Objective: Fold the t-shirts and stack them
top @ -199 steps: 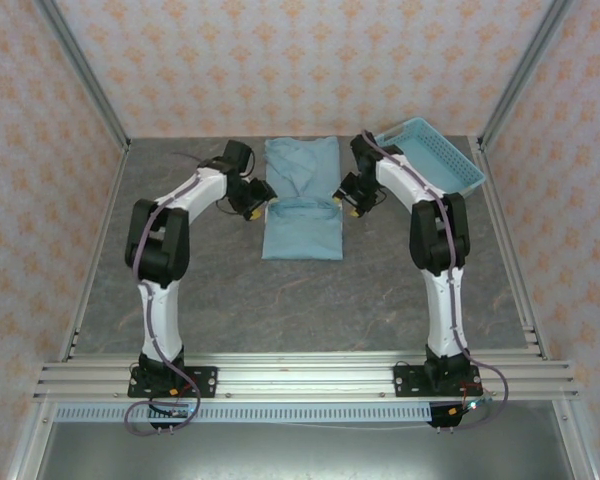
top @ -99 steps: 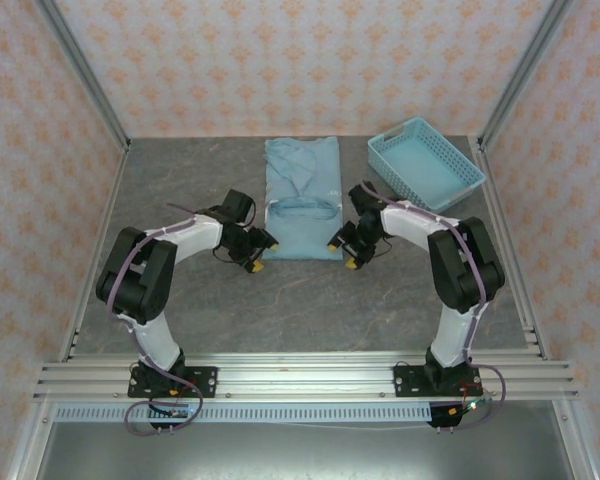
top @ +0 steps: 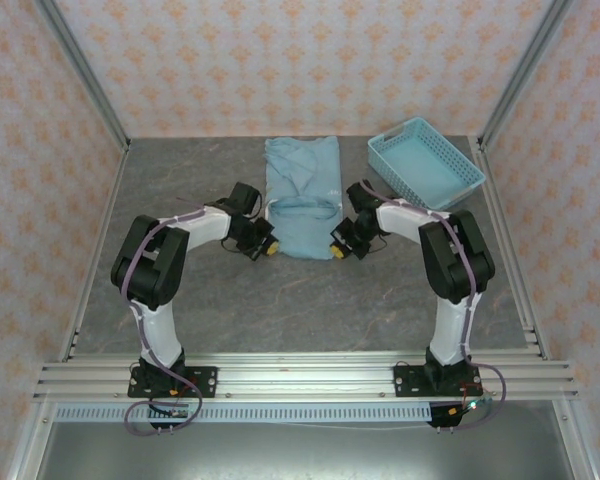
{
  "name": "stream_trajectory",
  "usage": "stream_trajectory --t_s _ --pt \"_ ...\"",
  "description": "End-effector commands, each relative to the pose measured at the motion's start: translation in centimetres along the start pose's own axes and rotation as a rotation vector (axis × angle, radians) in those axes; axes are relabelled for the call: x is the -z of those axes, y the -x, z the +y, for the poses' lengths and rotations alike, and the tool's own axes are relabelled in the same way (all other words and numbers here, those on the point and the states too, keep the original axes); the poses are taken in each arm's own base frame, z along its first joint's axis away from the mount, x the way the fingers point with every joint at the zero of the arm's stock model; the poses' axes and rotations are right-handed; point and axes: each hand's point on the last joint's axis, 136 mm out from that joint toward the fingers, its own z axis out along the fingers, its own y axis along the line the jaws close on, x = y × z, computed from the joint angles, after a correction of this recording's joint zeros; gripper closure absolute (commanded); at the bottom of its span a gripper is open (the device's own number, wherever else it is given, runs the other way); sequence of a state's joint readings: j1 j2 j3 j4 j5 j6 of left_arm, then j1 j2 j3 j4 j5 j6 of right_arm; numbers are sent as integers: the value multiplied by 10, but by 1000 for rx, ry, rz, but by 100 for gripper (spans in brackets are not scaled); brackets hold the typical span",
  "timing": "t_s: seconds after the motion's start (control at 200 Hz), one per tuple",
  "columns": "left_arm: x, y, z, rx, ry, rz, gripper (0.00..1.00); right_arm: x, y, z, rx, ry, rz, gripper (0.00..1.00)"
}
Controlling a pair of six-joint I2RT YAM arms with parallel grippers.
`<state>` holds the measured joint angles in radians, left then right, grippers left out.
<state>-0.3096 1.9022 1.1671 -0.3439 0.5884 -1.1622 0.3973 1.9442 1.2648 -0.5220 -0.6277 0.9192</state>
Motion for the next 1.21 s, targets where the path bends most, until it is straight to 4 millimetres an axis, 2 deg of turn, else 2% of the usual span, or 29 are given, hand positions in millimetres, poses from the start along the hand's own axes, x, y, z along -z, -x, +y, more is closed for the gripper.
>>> stream_trajectory --t_s 0.0,0.13,0.195,0.25,0.305,0.385,0.46,0.57,0.711,0.726,0.811,0.891,0.951,1.051,1.201 --pt "34 22 -46 -67 -96 -105 100 38 31 42 62 66 -138 100" --pt "88 41 -95 -95 -200 -177 100 89 52 79 80 146 -213 100" --pt "112 42 -115 -124 -236 -201 100 114 57 97 101 179 -245 100" --pt "123 38 -122 -142 -247 -198 100 128 56 106 118 195 -253 100" --pt "124 33 -121 -150 -248 -179 100 131 51 110 126 203 -232 100" --pt "112 22 -104 -155 -214 -140 100 119 40 103 115 203 -172 100" --pt "93 8 -76 -149 -163 -87 100 104 28 89 112 183 -130 100" --pt "74 -17 -26 -147 -71 -25 100 82 1 50 100 126 -60 100" --pt "55 -63 47 -194 88 94 100 61 -46 0 140 47 62 100" --pt "54 -69 54 -202 102 103 100 58 -56 -11 151 25 90 100" --pt "50 -94 95 -238 181 157 100 53 -89 -45 202 -48 165 100" --pt "55 -113 122 -276 221 186 100 54 -118 -74 255 -106 220 100" --pt "61 -125 134 -316 225 202 100 59 -135 -88 281 -122 251 100" --pt "78 -142 141 -380 189 214 100 75 -151 -97 313 -113 276 100" --pt "119 -153 121 -413 60 148 100 105 -160 -85 307 -49 227 100"
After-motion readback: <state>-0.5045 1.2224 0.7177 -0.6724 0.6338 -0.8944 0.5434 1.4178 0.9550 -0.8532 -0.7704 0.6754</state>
